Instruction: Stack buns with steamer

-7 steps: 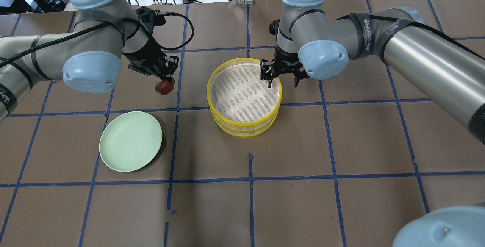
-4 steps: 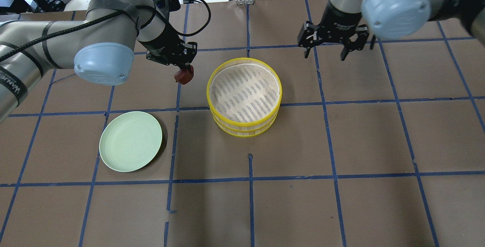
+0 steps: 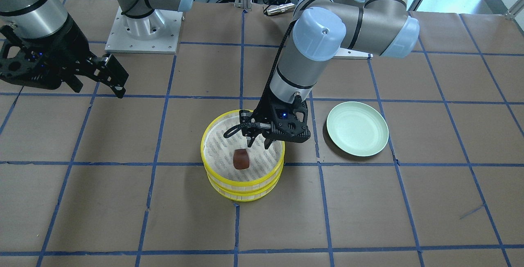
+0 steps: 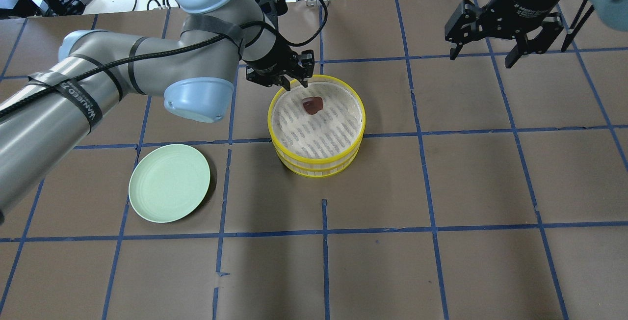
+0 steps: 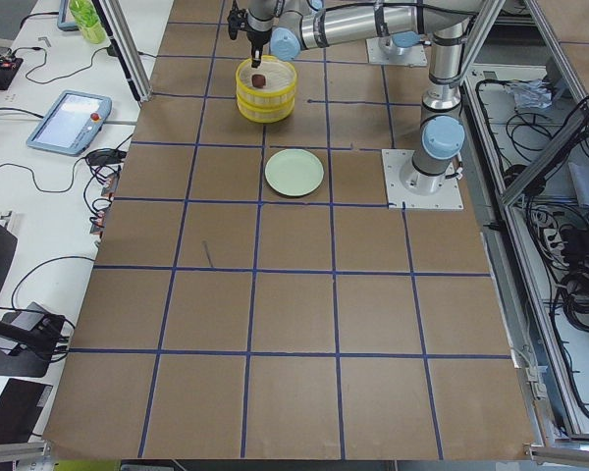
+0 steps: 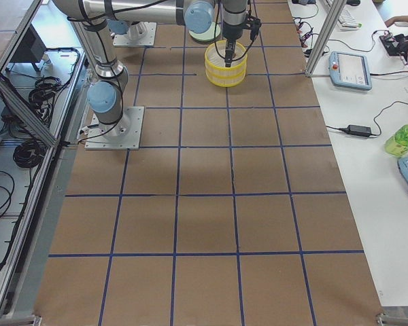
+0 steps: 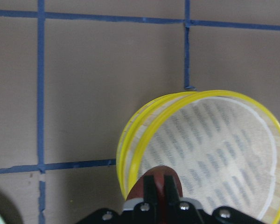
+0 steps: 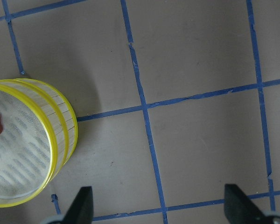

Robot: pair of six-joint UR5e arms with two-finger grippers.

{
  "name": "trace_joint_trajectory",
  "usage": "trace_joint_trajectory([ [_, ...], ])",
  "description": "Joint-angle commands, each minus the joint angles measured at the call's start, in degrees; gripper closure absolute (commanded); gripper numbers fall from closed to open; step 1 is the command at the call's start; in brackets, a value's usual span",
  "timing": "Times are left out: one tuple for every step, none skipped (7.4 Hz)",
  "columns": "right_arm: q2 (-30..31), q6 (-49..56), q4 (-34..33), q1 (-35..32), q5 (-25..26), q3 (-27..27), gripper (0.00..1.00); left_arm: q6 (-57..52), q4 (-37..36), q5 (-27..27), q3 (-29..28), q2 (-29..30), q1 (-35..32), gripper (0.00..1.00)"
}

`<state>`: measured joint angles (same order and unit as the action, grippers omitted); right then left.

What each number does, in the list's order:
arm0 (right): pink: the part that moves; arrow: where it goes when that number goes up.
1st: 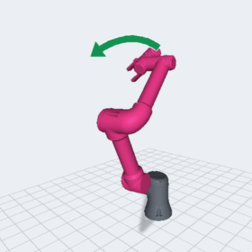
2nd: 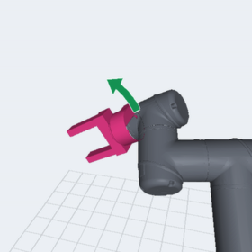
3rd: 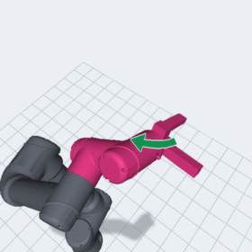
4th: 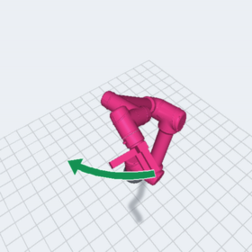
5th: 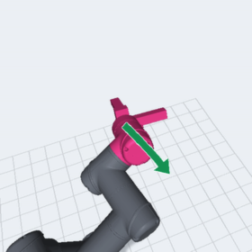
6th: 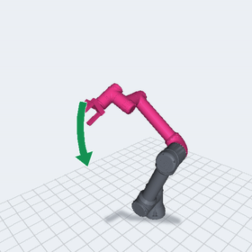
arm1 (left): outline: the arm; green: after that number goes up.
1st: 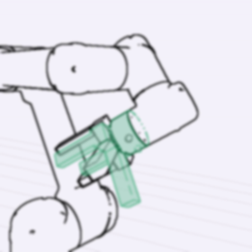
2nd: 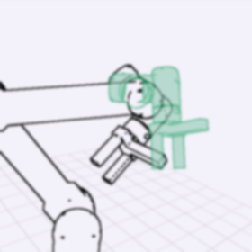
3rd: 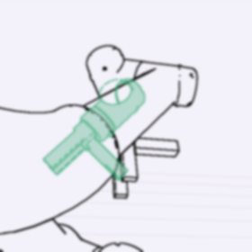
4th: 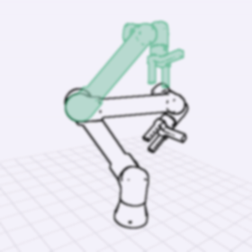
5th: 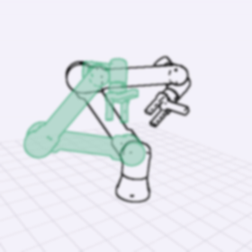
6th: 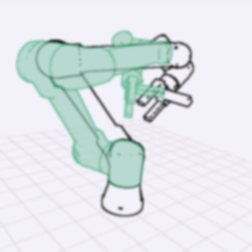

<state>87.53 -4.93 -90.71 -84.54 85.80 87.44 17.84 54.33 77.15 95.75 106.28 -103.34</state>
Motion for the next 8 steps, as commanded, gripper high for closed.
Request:
trace_joint_trajectory([
  [0.7, 0.7, 0.9, -0.3, 0.2, 0.1, 0.01, 0.8, -0.9, -0.1, -0.2, 0.7, -0.5, 0.0],
  [0.7, 0.8, 1.0, -0.3, 0.2, 0.2, 0.01, -4.0, -0.9, 0.5, -1.3, -1.1, 0.2, 0.0],
  [0.7, 0.9, 1.0, -0.3, 0.2, 0.4, 0.01, -12.5, 2.6, 1.1, -2.2, -2.6, 2.6, 0.0],
  [0.8, 0.9, 1.0, -0.3, 0.2, 0.4, 0.01, -18.7, 7.7, 1.2, -2.5, -4.4, 7.3, 0.0],
  [0.8, 0.9, 1.0, -0.3, 0.2, 0.4, 0.01, -24.9, 13.4, 1.2, -2.8, -7.1, 11.7, 0.0],
  [0.7, 0.9, 1.0, -0.3, 0.2, 0.4, 0.01, -29.0, 20.2, 3.3, -2.9, -10.5, 16.1, 0.0],
  [0.7, 0.9, 1.0, -0.3, 0.2, 0.4, 0.01, -30.0, 25.9, 6.5, -3.7, -13.4, 18.2, 0.0],
  [0.7, 0.9, 1.0, -0.3, 0.2, 0.4, 0.01, -30.1, 29.8, 8.8, -4.3, -15.4, 18.7, 0.0],
])
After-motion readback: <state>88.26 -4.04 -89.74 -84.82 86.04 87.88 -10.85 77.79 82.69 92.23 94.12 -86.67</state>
